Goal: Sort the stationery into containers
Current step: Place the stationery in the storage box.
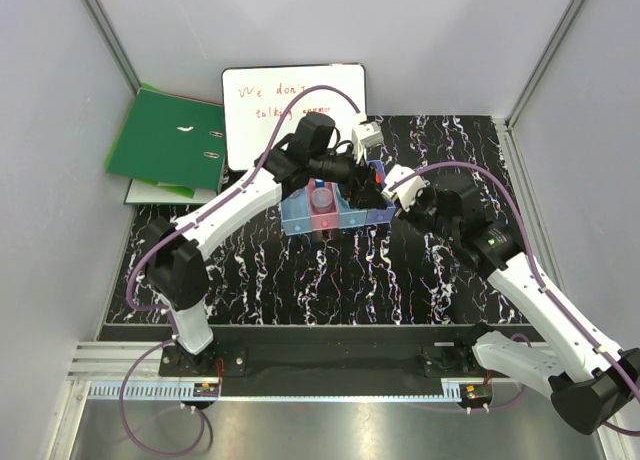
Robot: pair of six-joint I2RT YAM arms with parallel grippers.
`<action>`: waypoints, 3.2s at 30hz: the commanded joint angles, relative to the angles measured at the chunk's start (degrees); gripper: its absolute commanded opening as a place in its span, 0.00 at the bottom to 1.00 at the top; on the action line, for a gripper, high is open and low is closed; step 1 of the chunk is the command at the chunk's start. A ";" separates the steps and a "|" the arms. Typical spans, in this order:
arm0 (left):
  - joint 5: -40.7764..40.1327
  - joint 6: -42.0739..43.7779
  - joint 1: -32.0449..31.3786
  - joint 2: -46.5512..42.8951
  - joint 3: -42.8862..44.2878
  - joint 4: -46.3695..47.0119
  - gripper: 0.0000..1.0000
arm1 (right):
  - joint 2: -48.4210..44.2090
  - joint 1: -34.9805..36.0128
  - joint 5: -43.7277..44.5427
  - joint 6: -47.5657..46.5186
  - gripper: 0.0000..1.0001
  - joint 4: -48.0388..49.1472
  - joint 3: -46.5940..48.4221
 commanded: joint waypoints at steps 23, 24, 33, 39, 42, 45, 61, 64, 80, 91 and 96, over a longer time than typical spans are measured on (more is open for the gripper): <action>5.92 -2.44 -1.08 4.75 7.17 6.18 0.40 | -0.92 0.50 1.92 0.60 0.00 4.71 0.14; 6.00 -2.43 -1.08 4.83 7.26 6.27 0.38 | -0.92 0.33 1.92 0.60 0.00 4.80 0.06; 6.01 -2.87 -1.43 5.71 8.84 6.63 0.19 | -1.10 0.42 1.92 0.51 0.02 4.89 -0.03; 5.92 -2.70 -1.78 5.45 8.31 6.62 0.00 | -1.36 0.42 2.53 0.16 0.04 5.15 -0.21; 5.92 -2.61 -1.87 5.36 7.96 6.62 0.00 | -1.53 0.33 2.01 -0.01 0.19 5.15 -0.30; 5.57 -2.35 -1.87 5.19 7.87 6.45 0.00 | -1.89 0.50 1.31 -0.45 0.69 5.24 -0.47; -10.77 23.81 1.47 2.81 8.84 -17.85 0.00 | -5.31 0.24 8.07 -1.59 1.00 4.18 -1.87; -15.52 32.53 2.61 3.60 9.28 -22.36 0.00 | -6.89 0.33 9.91 -2.56 1.00 4.27 -3.19; -33.54 65.13 0.94 19.41 18.24 -29.68 0.00 | -7.07 0.24 12.47 -2.65 1.00 4.18 -4.07; -32.40 66.65 0.42 25.66 23.78 -29.68 0.00 | -7.78 -0.11 11.68 -2.21 1.00 4.36 -5.57; -33.02 65.77 0.15 27.25 24.75 -29.15 0.36 | -8.39 -0.46 11.59 -2.12 1.00 4.27 -6.27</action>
